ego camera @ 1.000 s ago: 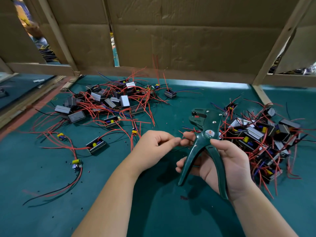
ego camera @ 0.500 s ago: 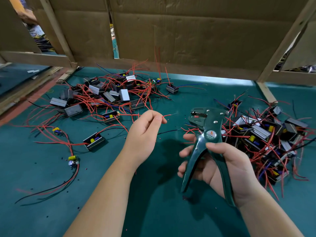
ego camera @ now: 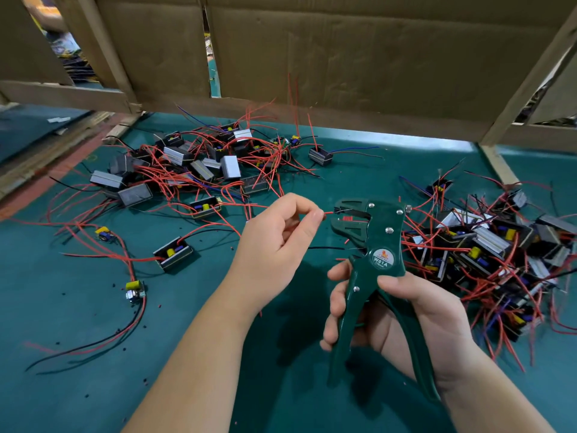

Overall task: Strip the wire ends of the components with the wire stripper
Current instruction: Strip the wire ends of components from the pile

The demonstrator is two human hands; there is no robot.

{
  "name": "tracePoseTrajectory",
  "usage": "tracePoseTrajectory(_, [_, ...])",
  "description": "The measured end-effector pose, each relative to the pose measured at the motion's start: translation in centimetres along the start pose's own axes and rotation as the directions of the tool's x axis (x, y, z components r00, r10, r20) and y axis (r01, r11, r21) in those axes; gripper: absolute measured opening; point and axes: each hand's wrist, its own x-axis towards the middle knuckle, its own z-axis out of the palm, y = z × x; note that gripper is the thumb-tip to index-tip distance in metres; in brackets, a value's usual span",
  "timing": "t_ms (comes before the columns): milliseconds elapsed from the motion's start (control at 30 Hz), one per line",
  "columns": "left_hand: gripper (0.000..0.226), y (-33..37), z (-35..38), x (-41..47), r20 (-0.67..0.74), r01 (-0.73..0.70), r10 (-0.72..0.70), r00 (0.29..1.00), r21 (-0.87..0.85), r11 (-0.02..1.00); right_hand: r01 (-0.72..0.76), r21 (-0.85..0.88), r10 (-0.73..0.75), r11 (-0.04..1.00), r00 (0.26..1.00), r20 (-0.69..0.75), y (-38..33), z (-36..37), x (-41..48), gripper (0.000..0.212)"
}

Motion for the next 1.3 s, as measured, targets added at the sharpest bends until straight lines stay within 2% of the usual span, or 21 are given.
tracePoseTrajectory(267, [0.012, -0.2, -0.1, -0.2, 0.056, -0.036, 0.033, 0.998, 0.062, 0.997, -0.022, -0.068, 0.021, 0.997, 1.0, -0.008, 0.0, -0.2, -0.1, 0.057])
tracePoseTrajectory(433, [0.009, -0.1, -0.6, -0.2, 0.065, -0.088, 0.077, 0.995, 0.18, 0.98, -0.034, -0.157, 0.024, 0.987, 0.998, -0.065, 0.1, -0.4, -0.1, 0.057])
tracePoseTrajectory(867, [0.008, 0.1, -1.2, -0.2, 0.107, -0.14, 0.108, 0.988, 0.362, 0.921, -0.053, -0.179, 0.035, 0.982, 0.994, -0.103, 0.3, -0.5, 0.1, 0.058])
tracePoseTrajectory(1300, [0.011, 0.4, -1.5, -0.3, 0.135, -0.146, 0.097, 0.986, 0.437, 0.888, -0.077, -0.175, 0.047, 0.981, 0.984, -0.17, 0.5, -0.2, 0.1, 0.056])
